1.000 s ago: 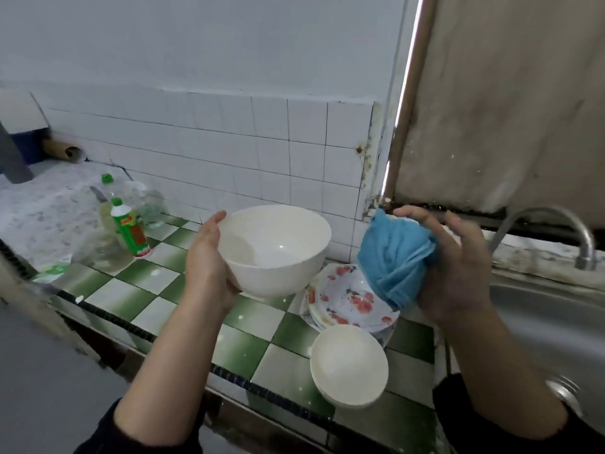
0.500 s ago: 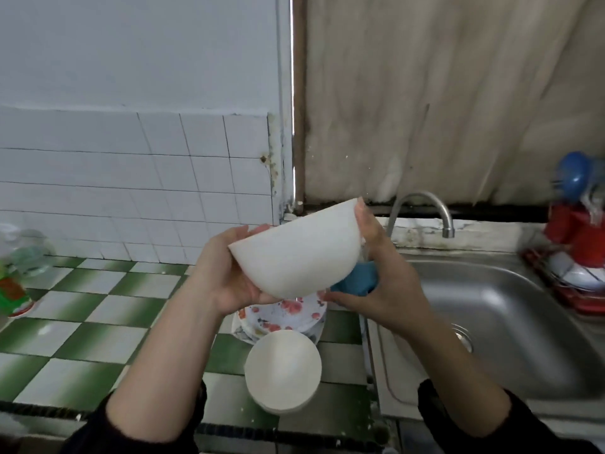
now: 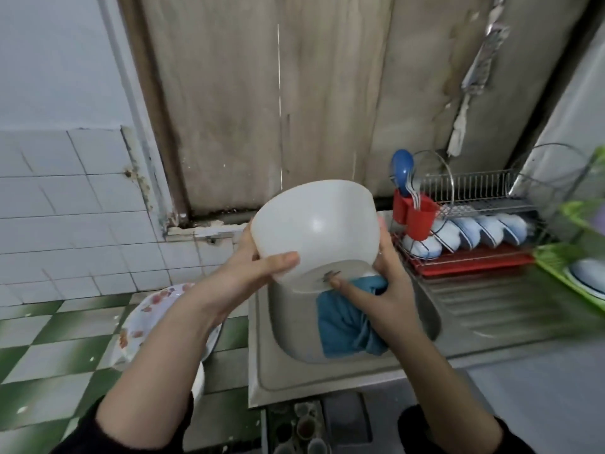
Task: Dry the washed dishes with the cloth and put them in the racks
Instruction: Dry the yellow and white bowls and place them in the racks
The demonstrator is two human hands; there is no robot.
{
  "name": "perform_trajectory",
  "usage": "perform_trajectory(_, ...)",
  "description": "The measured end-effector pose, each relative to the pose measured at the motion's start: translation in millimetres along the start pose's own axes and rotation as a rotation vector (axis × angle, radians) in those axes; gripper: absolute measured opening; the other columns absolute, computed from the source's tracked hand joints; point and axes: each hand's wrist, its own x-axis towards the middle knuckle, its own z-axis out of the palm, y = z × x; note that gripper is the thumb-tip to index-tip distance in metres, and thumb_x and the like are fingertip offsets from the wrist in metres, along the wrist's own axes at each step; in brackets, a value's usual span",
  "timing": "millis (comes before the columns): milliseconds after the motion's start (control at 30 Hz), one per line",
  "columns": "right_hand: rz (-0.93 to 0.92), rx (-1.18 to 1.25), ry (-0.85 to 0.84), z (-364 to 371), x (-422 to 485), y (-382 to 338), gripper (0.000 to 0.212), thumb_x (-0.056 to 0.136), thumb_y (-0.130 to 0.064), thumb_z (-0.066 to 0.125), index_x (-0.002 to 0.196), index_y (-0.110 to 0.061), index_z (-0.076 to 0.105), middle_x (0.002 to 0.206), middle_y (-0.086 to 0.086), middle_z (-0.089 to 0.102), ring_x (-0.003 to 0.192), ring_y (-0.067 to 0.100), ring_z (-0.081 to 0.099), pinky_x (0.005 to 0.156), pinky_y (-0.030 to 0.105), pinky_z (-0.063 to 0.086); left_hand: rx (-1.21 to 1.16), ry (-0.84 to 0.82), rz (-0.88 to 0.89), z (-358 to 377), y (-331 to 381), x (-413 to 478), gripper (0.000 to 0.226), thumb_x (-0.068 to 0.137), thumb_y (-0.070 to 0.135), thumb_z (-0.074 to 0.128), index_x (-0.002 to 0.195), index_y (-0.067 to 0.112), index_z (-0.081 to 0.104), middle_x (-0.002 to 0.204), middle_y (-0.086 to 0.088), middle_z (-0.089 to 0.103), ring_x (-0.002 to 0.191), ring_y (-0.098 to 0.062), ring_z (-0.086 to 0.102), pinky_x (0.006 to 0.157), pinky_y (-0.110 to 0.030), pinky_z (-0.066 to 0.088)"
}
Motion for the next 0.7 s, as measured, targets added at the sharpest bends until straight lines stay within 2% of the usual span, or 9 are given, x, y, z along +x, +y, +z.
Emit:
perform_trajectory(67,-0.019,-0.106,0.01,-41.8,-6.2,-1.2,0.107,0.072,-0.014,0.085,0.155,-0.03,0.019,0.139,-0.022,0.052,0.13,0.005,0.05,0.103,0.041,0.049,-0.03,-0.027,0.015,34.3,-8.9,15.3,0.118,0.035,0.054,0.093,0.138,0.025,0.041,0.123,0.008,0.066,0.108,-0.009,0.065,0.077,-0.02,0.054)
perform_trajectory(133,-0.048,-0.266,0.001,-81.7,-11.6,-4.0,0.114,0.07,-0.019,0.087,0.152,-0.048,0.013,0.139,-0.032,0.048,0.127,0.0,0.049,0.103,0.036,0.049,-0.081,-0.006,0.006,72.0,-16.8,28.7,0.106,0.044,0.06,0.088,0.134,0.021,0.048,0.117,0.005,0.07,0.104,-0.01,0.067,0.079,-0.026,0.056)
perform_trajectory(200,-0.082,-0.447,-0.002,-117.1,-18.2,-9.3,0.118,0.068,-0.027,0.088,0.14,-0.069,0.004,0.137,-0.042,0.041,0.12,-0.003,0.052,0.097,0.031,0.051,-0.158,0.049,-0.054,109.4,-23.3,40.1,0.079,0.064,0.062,0.071,0.129,0.021,0.053,0.108,0.005,0.073,0.098,-0.011,0.069,0.079,-0.03,0.059)
perform_trajectory(233,-0.096,-0.534,0.0,-132.5,-21.8,-11.3,0.119,0.068,-0.031,0.088,0.138,-0.071,0.001,0.142,-0.039,0.038,0.12,-0.003,0.051,0.095,0.033,0.051,-0.192,0.066,-0.088,127.7,-25.4,44.5,0.072,0.069,0.065,0.062,0.126,0.023,0.056,0.106,0.004,0.074,0.097,-0.013,0.07,0.078,-0.031,0.059)
perform_trajectory(300,-0.128,-0.666,0.018,-160.7,-30.0,-12.6,0.115,0.069,-0.04,0.085,0.141,-0.067,0.0,0.152,-0.026,0.033,0.128,-0.005,0.042,0.098,0.036,0.05,-0.206,0.072,-0.143,161.0,-31.0,52.9,0.076,0.071,0.079,0.051,0.126,0.026,0.058,0.11,-0.001,0.073,0.097,-0.021,0.07,0.077,-0.035,0.059)
perform_trajectory(400,-0.156,-0.71,0.097,-195.6,-41.8,-10.9,0.104,0.069,-0.051,0.077,0.143,-0.065,0.005,0.153,-0.022,0.036,0.137,0.002,0.04,0.094,0.034,0.05,-0.195,0.058,-0.166,205.8,-40.5,61.2,0.092,0.063,0.086,0.04,0.132,0.028,0.054,0.12,-0.005,0.069,0.097,-0.024,0.068,0.077,-0.04,0.057)
perform_trajectory(500,-0.13,-0.707,0.159,-226.2,-50.6,-9.0,0.104,0.068,-0.051,0.08,0.141,-0.068,0.007,0.146,-0.028,0.041,0.124,-0.001,0.051,0.088,0.026,0.05,-0.194,0.097,-0.127,242.1,-51.1,73.5,0.113,0.051,0.098,0.044,0.147,0.039,0.031,0.135,-0.001,0.058,0.09,-0.025,0.073,0.069,-0.044,0.059)
perform_trajectory(600,-0.068,-0.576,0.199,-255.3,-57.3,-5.6,0.107,0.067,-0.047,0.085,0.141,-0.068,0.01,0.136,-0.044,0.04,0.12,-0.015,0.047,0.09,0.011,0.044,-0.089,0.095,-0.013,269.4,-51.0,86.7,0.081,0.065,0.089,0.03,0.141,0.058,0.026,0.134,0.004,0.057,0.079,-0.029,0.074,0.061,-0.043,0.059)
perform_trajectory(700,-0.024,-0.512,0.24,-282.7,-55.7,2.1,0.108,0.063,-0.047,0.084,0.147,-0.052,0.016,0.117,-0.054,0.045,0.105,-0.023,0.048,0.085,0.003,0.04,-0.019,0.068,0.034,290.5,-48.2,108.2,0.062,0.081,0.074,0.029,0.141,0.062,0.022,0.14,0.008,0.05,0.092,-0.034,0.071,0.057,-0.039,0.059)
